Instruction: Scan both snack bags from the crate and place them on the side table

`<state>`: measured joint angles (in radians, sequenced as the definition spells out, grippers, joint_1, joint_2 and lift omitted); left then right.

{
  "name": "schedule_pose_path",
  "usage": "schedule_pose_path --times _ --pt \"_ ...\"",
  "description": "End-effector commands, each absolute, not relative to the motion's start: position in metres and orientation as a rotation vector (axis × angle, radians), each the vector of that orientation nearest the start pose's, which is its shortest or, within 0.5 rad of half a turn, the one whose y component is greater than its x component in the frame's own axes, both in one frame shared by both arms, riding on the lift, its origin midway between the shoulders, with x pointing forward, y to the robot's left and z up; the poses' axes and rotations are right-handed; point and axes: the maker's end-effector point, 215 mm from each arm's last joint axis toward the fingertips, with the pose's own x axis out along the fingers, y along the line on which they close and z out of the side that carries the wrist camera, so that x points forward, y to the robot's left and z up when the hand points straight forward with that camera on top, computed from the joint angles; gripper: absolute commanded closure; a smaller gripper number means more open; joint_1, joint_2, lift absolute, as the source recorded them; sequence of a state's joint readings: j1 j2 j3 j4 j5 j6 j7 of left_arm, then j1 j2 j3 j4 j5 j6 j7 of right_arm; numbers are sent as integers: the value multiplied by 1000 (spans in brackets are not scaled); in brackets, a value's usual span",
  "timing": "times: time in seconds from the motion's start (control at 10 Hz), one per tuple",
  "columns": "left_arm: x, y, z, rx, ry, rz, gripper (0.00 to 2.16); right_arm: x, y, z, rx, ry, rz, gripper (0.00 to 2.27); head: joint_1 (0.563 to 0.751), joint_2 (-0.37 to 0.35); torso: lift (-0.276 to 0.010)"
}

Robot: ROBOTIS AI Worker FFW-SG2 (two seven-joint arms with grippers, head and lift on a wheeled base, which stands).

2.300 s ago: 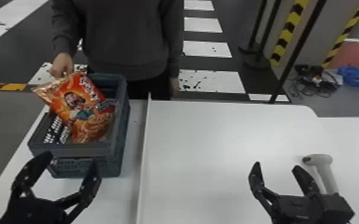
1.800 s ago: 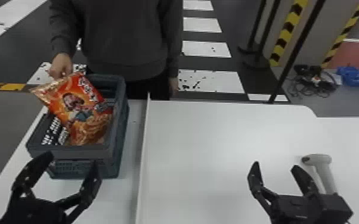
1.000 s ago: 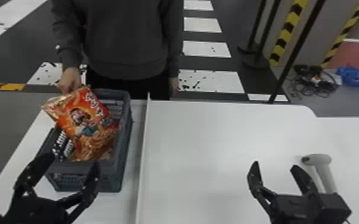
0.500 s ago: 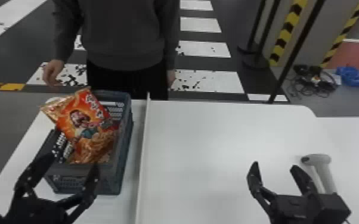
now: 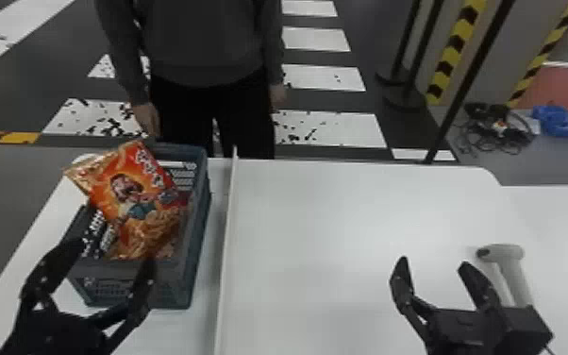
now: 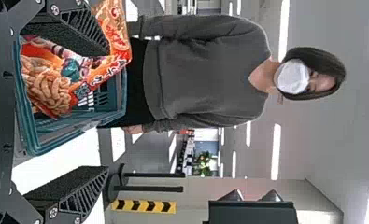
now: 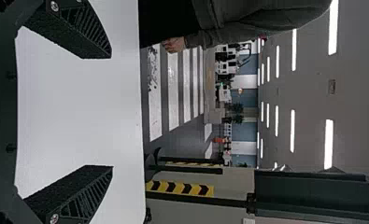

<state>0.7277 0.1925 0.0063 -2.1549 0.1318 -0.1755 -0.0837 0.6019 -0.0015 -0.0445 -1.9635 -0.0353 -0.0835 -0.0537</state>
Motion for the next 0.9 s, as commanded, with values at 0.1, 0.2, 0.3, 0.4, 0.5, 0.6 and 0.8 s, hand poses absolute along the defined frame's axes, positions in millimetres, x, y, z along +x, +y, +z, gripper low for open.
schedule_pose_path --times 0.1,0.2,0.3,0.4,0.5,0.6,0.8 --pt "379 222 -316 7 -31 -170 130 403 -265 -402 8 126 -97 80 695 -69 -98" --pt "379 223 -315 11 -37 -165 130 404 -265 -401 10 125 -97 80 695 -66 -98" --pt "380 228 -314 16 -39 -142 130 404 -265 -401 10 125 -97 80 695 -63 -98" --pt "382 234 -311 19 -44 -139 130 404 -264 -402 10 126 -96 80 695 -56 -98" --pt "385 244 -307 6 -53 -131 130 403 -264 -403 10 128 -96 80 695 -51 -98" --pt "390 254 -300 6 -69 -120 134 403 -264 -403 10 128 -96 80 695 -46 -98" --pt "410 278 -293 18 -72 -98 137 402 -264 -405 9 134 -96 80 695 -13 -98"
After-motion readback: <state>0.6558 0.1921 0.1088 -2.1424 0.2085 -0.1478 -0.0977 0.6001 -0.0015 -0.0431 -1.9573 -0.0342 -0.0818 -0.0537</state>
